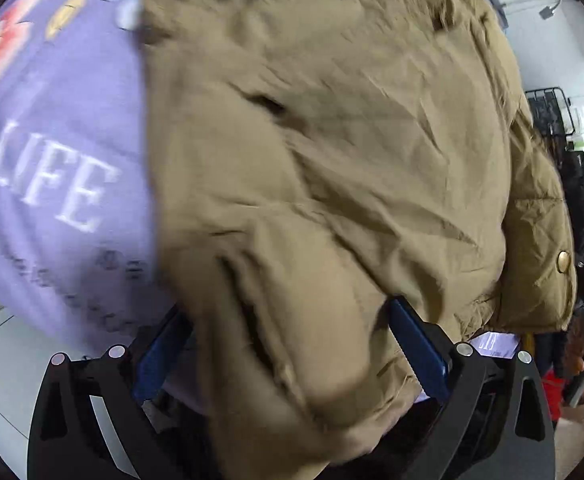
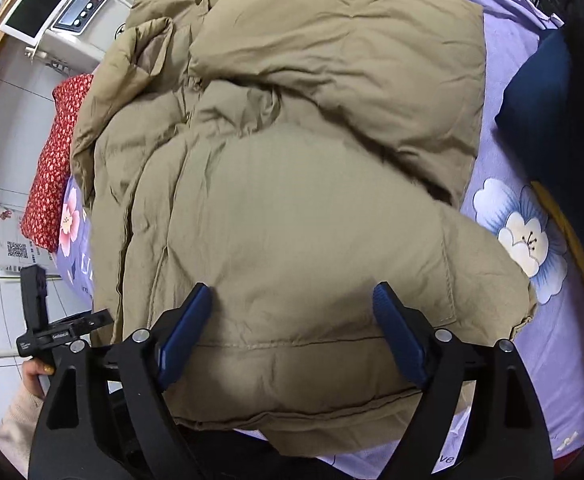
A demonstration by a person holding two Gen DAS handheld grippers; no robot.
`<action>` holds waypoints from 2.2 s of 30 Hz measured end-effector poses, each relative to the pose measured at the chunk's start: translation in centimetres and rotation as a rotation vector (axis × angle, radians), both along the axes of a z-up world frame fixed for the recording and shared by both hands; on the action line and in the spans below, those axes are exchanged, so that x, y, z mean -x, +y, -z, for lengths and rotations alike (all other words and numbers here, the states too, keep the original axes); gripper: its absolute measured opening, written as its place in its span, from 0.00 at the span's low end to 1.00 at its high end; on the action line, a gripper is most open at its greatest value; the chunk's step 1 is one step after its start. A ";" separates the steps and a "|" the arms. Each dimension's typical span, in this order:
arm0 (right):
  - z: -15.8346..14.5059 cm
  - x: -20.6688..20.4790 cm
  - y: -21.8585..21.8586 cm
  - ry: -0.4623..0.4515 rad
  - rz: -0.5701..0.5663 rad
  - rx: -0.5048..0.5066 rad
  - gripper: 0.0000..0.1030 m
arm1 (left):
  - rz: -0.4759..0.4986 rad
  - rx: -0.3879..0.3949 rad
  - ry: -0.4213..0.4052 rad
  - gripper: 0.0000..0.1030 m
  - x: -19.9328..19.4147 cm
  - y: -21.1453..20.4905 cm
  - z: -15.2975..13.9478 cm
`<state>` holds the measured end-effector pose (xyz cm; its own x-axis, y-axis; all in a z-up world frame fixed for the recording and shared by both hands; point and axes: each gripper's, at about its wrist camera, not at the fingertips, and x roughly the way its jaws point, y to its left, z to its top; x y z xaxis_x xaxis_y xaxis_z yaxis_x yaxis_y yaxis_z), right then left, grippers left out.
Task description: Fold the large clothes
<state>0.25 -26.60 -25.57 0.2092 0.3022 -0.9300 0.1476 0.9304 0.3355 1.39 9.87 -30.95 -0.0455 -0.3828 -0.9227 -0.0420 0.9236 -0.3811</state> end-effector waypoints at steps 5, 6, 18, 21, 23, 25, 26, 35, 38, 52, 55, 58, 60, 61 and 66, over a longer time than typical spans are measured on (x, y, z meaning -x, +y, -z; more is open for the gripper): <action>0.0 0.8 -0.3 -0.003 0.043 -0.013 0.81 | 0.152 -0.065 -0.121 0.41 -0.4 -3.2 -2.6; -0.1 0.8 -0.4 -0.003 0.046 -0.015 0.81 | 0.170 -0.081 -0.148 0.31 -0.5 -3.2 -3.5; -0.3 3.7 -5.5 0.043 0.200 -0.146 0.81 | 0.051 -0.252 -0.200 0.20 -1.0 8.6 -7.9; 2.0 4.9 -7.5 0.095 0.253 -0.110 0.81 | 0.071 -0.290 -0.185 0.20 -1.9 7.3 -6.9; 3.5 5.4 -8.0 0.150 0.250 -0.068 0.81 | 0.108 -0.327 -0.185 0.20 -1.7 6.2 -6.4; 5.2 6.6 -8.2 0.179 0.247 -0.090 0.81 | 0.133 -0.343 -0.188 0.20 -1.6 5.7 -6.5; 6.0 7.1 -8.3 0.184 0.254 -0.116 0.81 | 0.138 -0.342 -0.185 0.20 -1.7 5.6 -6.5; 9.5 10.8 -6.9 0.204 0.242 -0.405 0.28 | 0.166 -0.338 -0.173 0.21 -0.9 6.1 -5.7; 7.9 11.3 -6.5 0.167 0.204 -0.392 0.20 | 0.184 -0.339 -0.162 0.21 0.1 5.9 -4.5; 7.8 8.7 -5.1 0.299 0.100 -0.163 0.28 | 0.239 -0.410 -0.104 0.41 0.8 3.6 -1.1; 6.8 7.5 -5.0 0.338 0.094 -0.101 0.45 | 0.242 -0.434 -0.123 0.52 0.5 4.1 -2.3; 4.9 6.7 -5.9 0.355 0.109 -0.012 0.67 | 0.235 -0.448 -0.201 0.74 -0.2 4.5 -4.9; 3.6 6.2 -7.0 0.345 0.121 0.033 0.67 | 0.199 -0.451 -0.245 0.76 -1.0 5.3 -6.6; 3.0 5.8 -7.4 0.339 0.125 0.049 0.67 | 0.171 -0.457 -0.263 0.76 -1.6 5.7 -7.4; -1.0 1.6 -7.5 0.208 0.129 0.173 0.67 | 0.102 -0.491 -0.364 0.77 -3.6 5.5 -11.2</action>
